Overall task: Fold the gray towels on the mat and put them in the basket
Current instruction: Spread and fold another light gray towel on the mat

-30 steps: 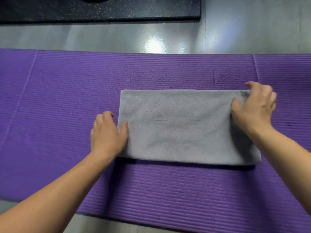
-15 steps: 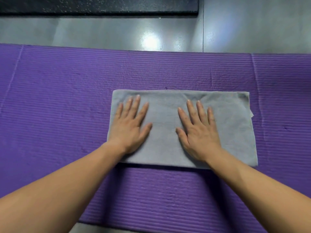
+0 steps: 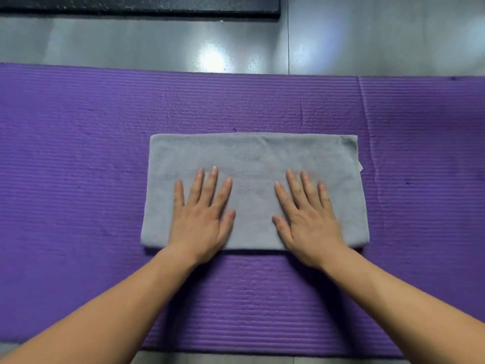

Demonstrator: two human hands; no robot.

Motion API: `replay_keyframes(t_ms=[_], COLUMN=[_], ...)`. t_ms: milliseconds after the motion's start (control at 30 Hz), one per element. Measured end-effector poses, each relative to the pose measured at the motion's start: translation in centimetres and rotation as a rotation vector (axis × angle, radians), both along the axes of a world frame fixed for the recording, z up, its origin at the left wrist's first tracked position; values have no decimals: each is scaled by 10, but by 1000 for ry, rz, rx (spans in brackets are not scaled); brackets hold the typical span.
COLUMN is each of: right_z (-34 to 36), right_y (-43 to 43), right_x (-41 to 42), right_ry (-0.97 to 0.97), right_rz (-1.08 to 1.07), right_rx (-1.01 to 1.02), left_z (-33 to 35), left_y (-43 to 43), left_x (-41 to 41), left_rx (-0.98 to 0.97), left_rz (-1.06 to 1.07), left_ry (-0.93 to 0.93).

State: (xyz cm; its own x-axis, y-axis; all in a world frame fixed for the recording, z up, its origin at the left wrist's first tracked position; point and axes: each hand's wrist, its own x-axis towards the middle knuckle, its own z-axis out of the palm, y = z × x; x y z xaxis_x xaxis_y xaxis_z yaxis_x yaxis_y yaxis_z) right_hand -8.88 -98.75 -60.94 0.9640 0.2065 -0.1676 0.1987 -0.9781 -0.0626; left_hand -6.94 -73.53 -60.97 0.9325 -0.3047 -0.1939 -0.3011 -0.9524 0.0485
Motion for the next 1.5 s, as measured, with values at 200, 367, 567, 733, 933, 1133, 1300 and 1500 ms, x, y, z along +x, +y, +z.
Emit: replay_keyframes(t_ms=[200, 367, 567, 733, 933, 1133, 1300, 1500], right_z=[2, 23, 7, 5, 12, 23, 37, 67], right_y=[-74, -45, -20, -19, -21, -21, -23, -30], right_x=[-28, -28, -50, -43, -38, -34, -21, 23], right_ry=[42, -152, -1, -34, -33, 11, 77, 191], right_rz=[-90, -37, 82, 46, 90, 78, 4, -66], right_rx=[-16, 173, 534, 554, 554, 611, 726, 754], left_z=[3, 17, 16, 21, 26, 29, 32, 77], left_y=[8, 22, 35, 37, 37, 36, 41, 49], left_x=[2, -7, -24, -18, -18, -19, -8, 53], left_rx=[-167, -459, -480, -497, -504, -491, -500, -465], left_rz=[13, -169, -131, -121, -132, -133, -135, -18], left_ry=[8, -85, 55, 130, 141, 121, 206, 539])
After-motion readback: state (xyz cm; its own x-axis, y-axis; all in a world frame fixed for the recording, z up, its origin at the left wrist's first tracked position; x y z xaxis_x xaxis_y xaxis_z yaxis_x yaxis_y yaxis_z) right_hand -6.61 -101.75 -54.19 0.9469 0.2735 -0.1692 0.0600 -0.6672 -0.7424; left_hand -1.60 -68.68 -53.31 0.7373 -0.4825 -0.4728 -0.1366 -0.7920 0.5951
